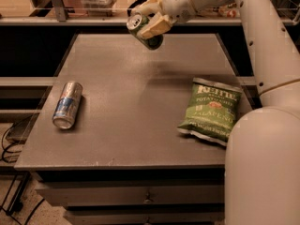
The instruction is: Place green can upright
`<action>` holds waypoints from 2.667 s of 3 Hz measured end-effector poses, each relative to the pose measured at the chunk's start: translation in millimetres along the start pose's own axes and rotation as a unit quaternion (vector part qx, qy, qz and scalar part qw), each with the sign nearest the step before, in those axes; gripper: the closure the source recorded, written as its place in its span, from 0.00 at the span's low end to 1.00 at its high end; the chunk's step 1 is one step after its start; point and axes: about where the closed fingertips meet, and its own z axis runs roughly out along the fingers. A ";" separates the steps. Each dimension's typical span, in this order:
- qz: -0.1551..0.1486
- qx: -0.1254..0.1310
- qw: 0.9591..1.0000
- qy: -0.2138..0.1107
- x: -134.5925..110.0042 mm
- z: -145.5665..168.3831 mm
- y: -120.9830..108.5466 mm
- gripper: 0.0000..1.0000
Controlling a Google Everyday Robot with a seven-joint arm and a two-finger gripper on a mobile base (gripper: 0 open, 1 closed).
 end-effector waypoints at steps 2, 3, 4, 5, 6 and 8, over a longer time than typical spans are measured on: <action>0.105 0.023 0.991 -0.081 8.3 -6.2 1.2 1.00; 0.145 0.047 0.982 -0.113 9.7 -16.6 0.7 1.00; 0.179 0.071 0.971 -0.140 15.8 -23.5 2.9 1.00; 0.203 0.092 0.961 -0.166 25.7 -24.4 8.2 1.00; 0.217 0.108 0.951 -0.194 37.0 -19.2 15.4 1.00; 0.243 0.123 0.936 -0.222 56.2 -9.7 30.2 0.81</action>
Offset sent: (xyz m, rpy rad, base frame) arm -0.0034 -0.0274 -0.0025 0.3436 0.2694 -0.1340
